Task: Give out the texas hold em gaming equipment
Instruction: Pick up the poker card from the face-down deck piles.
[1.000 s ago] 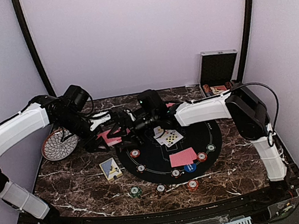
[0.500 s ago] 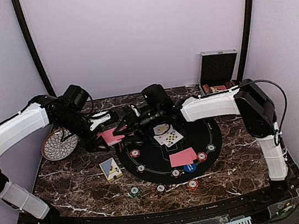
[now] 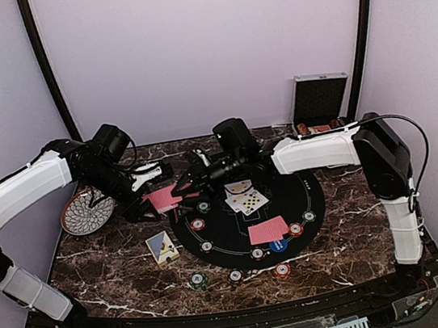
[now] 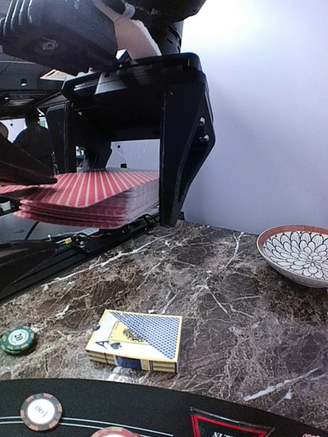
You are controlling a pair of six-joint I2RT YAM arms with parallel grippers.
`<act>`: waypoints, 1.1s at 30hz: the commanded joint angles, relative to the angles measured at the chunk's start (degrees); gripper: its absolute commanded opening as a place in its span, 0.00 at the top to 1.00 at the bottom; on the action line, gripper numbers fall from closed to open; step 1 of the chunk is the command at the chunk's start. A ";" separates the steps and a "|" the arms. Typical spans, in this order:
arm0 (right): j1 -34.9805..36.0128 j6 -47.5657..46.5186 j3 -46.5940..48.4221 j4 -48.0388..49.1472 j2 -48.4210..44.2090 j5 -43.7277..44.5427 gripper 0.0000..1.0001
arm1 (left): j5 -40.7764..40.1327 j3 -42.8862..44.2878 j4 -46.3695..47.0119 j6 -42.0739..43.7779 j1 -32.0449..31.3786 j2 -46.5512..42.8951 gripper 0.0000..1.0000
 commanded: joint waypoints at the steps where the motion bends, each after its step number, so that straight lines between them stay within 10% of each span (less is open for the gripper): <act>1: -0.45 0.03 -0.39 1.05 -3.28 -1.01 0.77 | 0.76 1.19 0.84 0.34 0.31 -1.49 1.00; 33: -8.40 0.69 -14.26 3.75 -13.12 -2.35 1.00 | -0.10 1.10 0.50 0.70 0.40 -1.61 1.00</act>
